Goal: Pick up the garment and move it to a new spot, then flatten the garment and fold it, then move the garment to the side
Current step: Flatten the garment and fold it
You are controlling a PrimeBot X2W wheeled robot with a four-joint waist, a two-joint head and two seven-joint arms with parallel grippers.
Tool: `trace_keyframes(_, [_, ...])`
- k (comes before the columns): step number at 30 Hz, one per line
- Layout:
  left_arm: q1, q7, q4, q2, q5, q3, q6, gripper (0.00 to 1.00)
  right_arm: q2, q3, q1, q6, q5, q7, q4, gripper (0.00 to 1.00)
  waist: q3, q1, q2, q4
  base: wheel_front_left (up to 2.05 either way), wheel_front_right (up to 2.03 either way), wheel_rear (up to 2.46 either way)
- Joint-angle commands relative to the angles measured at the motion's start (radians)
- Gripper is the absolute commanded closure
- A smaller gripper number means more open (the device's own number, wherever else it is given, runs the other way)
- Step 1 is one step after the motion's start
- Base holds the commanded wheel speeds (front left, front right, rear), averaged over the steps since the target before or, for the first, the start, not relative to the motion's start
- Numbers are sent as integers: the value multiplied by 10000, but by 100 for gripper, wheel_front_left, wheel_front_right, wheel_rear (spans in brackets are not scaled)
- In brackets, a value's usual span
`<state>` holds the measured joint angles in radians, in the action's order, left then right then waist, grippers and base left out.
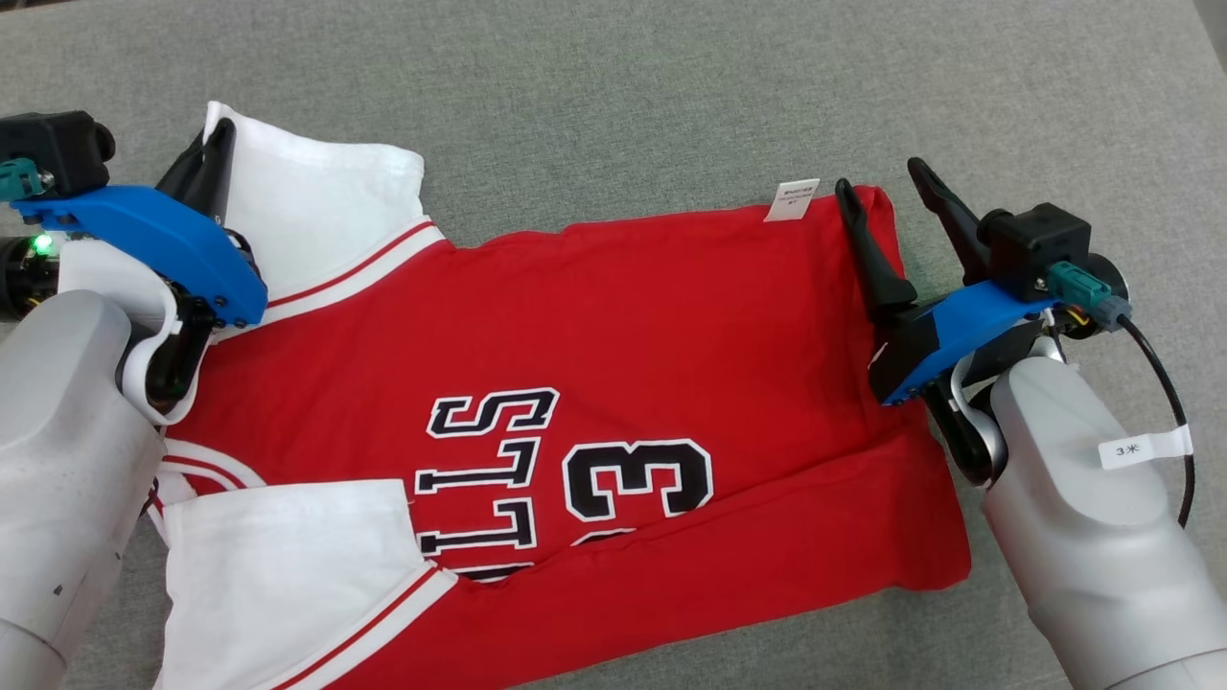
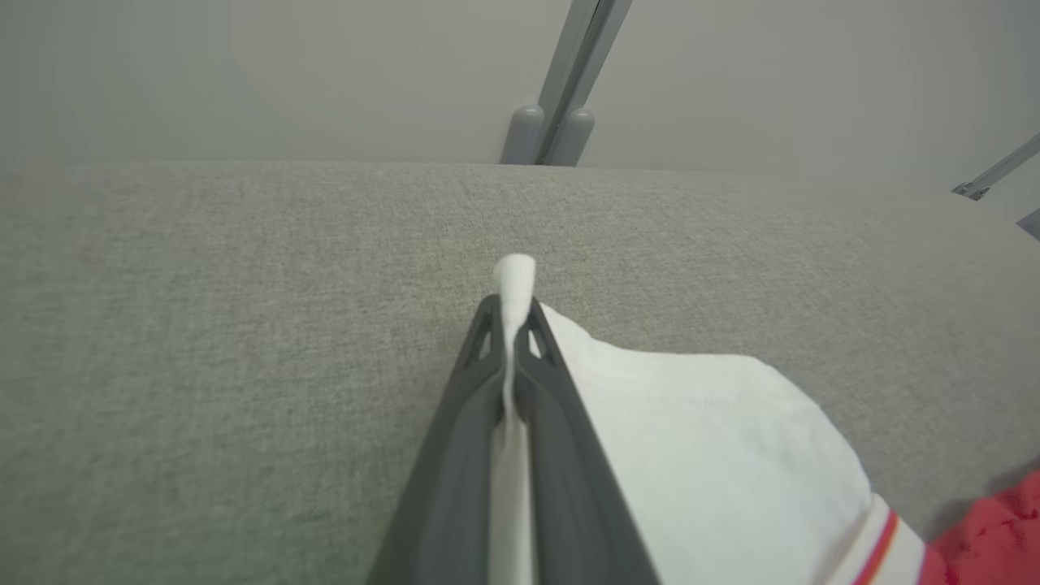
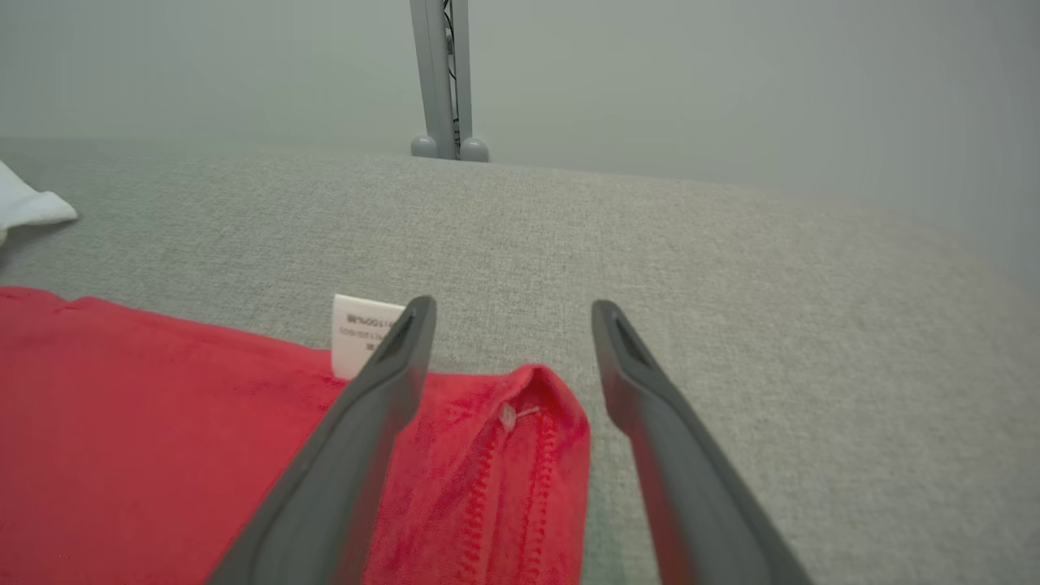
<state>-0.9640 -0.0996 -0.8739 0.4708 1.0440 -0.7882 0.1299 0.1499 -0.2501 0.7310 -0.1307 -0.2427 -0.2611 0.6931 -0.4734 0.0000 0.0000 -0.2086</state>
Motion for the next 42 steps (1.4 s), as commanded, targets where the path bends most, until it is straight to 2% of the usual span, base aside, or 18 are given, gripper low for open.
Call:
trace_keyframes(1, [76,-201,166,88,20,-243,8,100,167,-138,274,-1,-110,108,284,0,39,0,0,87,0,0,0])
trace_keyframes(6, [-62,-503,392,38,92,-744,8,100,412,-303,542,-1,67,280,1029,0,37,0,0,356,0,0,0])
trace_keyframes(13, [-266,-822,450,-17,261,-1201,8,100,413,-243,742,-1,-9,580,1988,0,36,0,0,531,0,0,0])
trace_keyframes(19, [-508,-999,378,0,486,-1540,8,100,324,-586,1026,-1,-219,930,2750,0,-33,0,0,609,0,0,0])
trace_keyframes(20, [-537,-1044,367,-13,526,-1587,8,100,300,-665,1082,-1,-267,943,2827,38,-40,0,0,623,0,0,0])
trace_keyframes(21, [-564,-1091,349,-22,565,-1631,8,100,288,-733,1145,-3,-329,901,2882,97,-41,0,0,638,0,0,0])
trace_keyframes(22, [-604,-1162,311,-27,574,-1655,8,100,272,-789,1191,-3,-404,849,2913,100,-37,0,0,652,0,0,0])
trace_keyframes(32, [-767,-1656,268,-135,566,-1368,8,100,670,-888,1577,-1,-960,164,2970,100,290,0,0,837,0,0,0])
trace_keyframes(42, [692,-1664,2099,-44,-361,-42,7,100,810,-783,842,-1,-911,-44,2541,100,846,0,0,1177,0,0,0])
